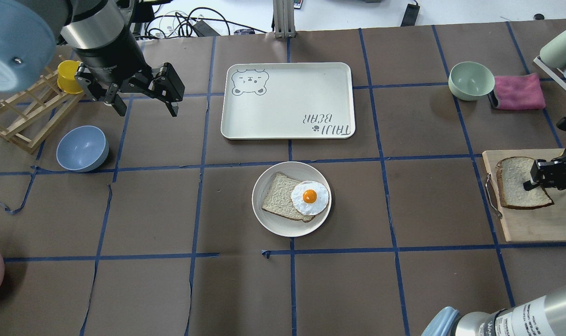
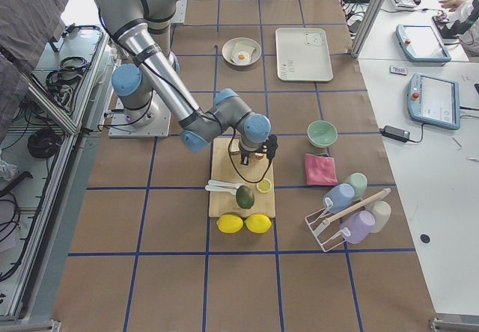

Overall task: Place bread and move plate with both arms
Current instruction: 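Lower the right gripper and grasp the bread slice by its edge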

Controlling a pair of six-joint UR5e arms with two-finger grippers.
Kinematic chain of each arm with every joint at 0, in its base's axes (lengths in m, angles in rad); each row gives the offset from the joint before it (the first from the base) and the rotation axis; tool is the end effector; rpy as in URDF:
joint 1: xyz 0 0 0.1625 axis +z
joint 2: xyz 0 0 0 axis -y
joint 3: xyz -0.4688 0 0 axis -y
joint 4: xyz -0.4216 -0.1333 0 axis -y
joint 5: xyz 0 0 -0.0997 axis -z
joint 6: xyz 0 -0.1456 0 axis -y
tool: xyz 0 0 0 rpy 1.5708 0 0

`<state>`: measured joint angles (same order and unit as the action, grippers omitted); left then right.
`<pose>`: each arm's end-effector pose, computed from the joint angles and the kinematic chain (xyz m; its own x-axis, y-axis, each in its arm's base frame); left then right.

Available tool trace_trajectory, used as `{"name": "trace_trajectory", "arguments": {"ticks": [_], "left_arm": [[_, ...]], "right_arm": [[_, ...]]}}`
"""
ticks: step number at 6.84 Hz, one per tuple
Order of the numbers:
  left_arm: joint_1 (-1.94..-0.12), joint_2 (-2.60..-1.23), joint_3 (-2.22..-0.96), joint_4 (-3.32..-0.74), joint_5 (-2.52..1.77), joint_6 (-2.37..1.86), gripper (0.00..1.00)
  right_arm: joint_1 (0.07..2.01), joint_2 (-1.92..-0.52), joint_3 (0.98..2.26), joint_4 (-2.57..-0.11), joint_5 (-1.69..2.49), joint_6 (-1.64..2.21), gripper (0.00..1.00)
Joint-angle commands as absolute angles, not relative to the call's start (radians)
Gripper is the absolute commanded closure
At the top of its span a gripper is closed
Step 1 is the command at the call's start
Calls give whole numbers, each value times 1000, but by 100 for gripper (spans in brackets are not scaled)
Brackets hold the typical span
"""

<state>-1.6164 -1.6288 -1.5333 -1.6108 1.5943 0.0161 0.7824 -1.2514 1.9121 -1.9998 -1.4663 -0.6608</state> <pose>-0.1543 -0.5329 0.4705 -0.9978 0.0630 -0.0225 0.0616 0.9962 0.0608 -0.2810 -0.4887 0.1850 -0.9638 0.1491 -0.2211 0.1251 0.9850 0.1190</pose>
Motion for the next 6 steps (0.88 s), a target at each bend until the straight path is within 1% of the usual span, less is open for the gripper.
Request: {"name": "trace_trajectory", "arguments": {"ticks": [1,2,3,5,6], "left_arm": [[-1626,-1591,-1508,-1617,1565,-6,0],[-1626,-1573,-1479,-1696,1546,-9,0],[-1626,-1560,-1489,-1700,1572,-2,0],[-1626,-1546,-1486,-1674,1585,-5,0],[-1625,-1546,-1488,-1645,1585,-6,0]], "right_arm": [[814,-1333,1905,-1927,-1451,-667,100],[878,-1394,1884,-1858,-1409,-640,100],[928,-1431,1844,-1801,-1411,-606,100],[1018,-1463,1725,-1666,-1346,-522,100],[1123,-1453,1718,-1678,-1307,-441,100]]}}
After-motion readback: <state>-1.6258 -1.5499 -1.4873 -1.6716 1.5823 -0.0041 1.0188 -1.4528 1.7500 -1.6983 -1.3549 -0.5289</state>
